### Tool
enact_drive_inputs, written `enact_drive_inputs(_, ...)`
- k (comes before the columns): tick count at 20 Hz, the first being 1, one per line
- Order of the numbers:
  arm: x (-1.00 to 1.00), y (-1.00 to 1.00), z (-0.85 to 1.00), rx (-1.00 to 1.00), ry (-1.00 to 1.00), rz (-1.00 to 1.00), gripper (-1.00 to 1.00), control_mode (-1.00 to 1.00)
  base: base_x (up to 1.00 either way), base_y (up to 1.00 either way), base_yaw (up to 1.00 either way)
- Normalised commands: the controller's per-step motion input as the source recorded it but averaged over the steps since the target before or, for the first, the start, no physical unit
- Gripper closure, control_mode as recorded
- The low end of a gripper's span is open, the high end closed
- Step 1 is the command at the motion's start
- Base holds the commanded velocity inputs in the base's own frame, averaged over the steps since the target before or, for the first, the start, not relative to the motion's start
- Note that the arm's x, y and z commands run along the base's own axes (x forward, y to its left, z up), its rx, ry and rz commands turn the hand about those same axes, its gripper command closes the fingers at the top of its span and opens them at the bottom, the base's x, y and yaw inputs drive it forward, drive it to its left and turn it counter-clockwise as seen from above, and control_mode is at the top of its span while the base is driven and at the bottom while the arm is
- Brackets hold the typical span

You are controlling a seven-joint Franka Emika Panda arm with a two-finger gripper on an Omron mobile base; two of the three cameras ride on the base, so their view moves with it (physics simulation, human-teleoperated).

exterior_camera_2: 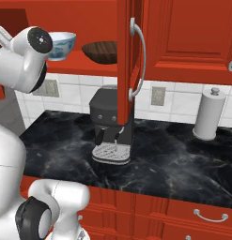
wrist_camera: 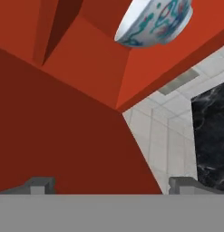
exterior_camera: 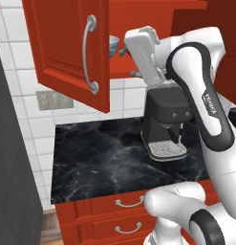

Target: Move the bowls from the cabinet to the plates on the dining table.

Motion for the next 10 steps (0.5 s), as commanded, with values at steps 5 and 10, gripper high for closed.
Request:
enact_drive_inputs(5, 0.00, 0.16, 0.00, 0.04, 0.00, 0.22, -1.00, -1.00, 0.00, 0.00, 0.00)
enact_drive_inputs(10, 0.00, 0.11, 0.00, 0.04, 0.01, 0.29, -1.00, -1.00, 0.00, 0.00, 0.00)
